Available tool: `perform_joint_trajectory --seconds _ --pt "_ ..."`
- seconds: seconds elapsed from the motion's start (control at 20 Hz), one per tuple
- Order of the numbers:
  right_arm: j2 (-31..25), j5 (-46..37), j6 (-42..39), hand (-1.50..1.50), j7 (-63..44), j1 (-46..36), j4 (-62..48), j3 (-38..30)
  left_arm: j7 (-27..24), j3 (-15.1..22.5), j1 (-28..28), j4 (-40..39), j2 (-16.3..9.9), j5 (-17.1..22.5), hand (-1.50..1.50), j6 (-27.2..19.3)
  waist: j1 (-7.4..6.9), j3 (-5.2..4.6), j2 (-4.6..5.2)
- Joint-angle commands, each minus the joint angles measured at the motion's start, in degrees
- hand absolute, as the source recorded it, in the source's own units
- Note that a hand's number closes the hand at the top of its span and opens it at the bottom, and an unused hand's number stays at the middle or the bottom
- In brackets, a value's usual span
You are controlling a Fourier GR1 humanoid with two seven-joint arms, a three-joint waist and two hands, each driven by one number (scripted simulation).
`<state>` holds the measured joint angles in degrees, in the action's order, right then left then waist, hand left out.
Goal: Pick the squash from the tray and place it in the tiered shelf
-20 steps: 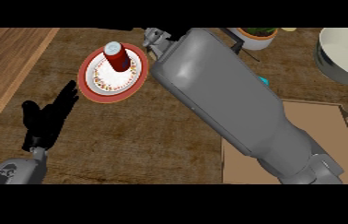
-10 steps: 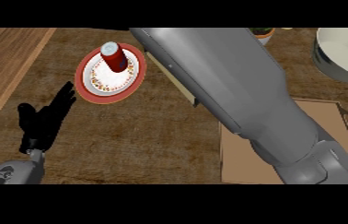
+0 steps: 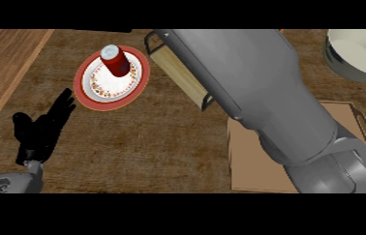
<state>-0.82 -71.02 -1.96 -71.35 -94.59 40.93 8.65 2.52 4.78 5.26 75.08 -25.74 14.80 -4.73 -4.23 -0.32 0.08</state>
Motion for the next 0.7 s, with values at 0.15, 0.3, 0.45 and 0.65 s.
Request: perform_joint_trajectory --seconds 0.15,0.3,0.45,0.65 --pt "0.78 -0.8 4.8 1.5 -13.86 -1.39 -6.17 -1.76 0.74 -0.22 -0.38 1.35 0.74 0.03 0.0 -0.7 0.06 0.1 0.43" --pt "0.78 -1.31 8.39 1.5 -13.14 0.2 -6.69 -3.47 0.95 0.13 -1.86 3.04 0.9 -0.44 0.0 -1.23 0.53 0.19 0.41" --pt "0.78 -1.26 10.2 1.5 -12.75 0.83 -7.48 -5.55 -0.36 -1.8 -0.75 -0.19 -0.77 0.29 0.0 0.81 1.29 0.12 0.69" --pt "0.54 -5.14 13.92 1.5 -13.83 4.82 -6.97 -7.99 0.5 -2.57 -2.66 1.14 -0.93 1.09 0.0 0.54 3.06 0.24 0.0"
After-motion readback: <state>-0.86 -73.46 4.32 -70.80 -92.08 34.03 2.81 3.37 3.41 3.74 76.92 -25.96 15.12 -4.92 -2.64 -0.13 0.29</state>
